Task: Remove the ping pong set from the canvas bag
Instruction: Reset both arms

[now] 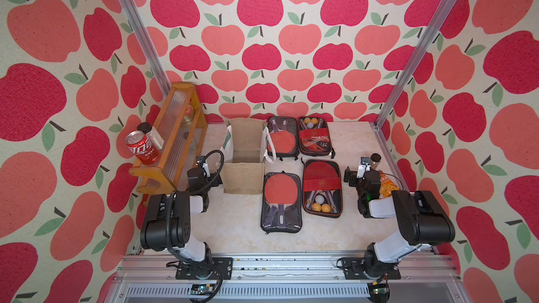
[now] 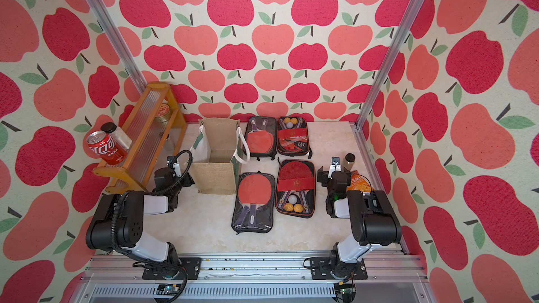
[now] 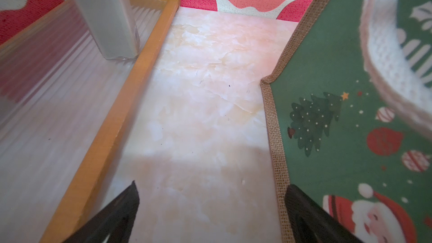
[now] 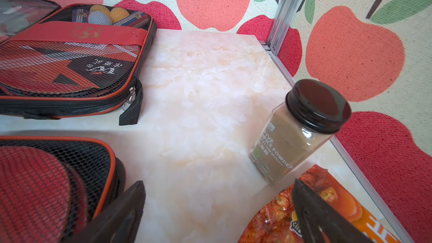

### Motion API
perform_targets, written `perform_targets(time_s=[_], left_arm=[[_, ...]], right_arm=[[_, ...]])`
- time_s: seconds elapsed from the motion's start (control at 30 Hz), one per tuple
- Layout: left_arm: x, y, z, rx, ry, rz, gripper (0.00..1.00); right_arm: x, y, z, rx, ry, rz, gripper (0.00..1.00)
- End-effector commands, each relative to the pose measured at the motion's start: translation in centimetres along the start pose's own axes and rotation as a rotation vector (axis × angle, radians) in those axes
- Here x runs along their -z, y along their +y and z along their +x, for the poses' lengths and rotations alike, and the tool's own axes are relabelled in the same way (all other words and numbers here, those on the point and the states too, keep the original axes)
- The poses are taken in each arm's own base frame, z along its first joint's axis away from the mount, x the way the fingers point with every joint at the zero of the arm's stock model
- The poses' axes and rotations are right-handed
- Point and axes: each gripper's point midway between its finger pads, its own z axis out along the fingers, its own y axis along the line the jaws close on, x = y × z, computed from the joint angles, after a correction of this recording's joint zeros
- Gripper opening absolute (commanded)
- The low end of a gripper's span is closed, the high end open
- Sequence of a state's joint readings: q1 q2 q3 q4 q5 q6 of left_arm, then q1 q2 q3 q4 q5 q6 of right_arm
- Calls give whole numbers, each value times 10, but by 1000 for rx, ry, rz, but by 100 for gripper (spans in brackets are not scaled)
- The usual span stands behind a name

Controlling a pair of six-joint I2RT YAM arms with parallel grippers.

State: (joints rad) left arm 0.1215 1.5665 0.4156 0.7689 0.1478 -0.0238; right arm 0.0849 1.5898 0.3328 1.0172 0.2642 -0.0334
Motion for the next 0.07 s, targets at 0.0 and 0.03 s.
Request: perform_targets(time_s=[0.0, 0.03], left_arm=[[-2, 0, -10, -29, -30, -7, 99], [-2, 0, -10, -28, -30, -7, 99]], right_arm=[[-2, -1, -9, -2, -24, 15, 99], [-2, 0, -9, -1, -25, 12, 99]])
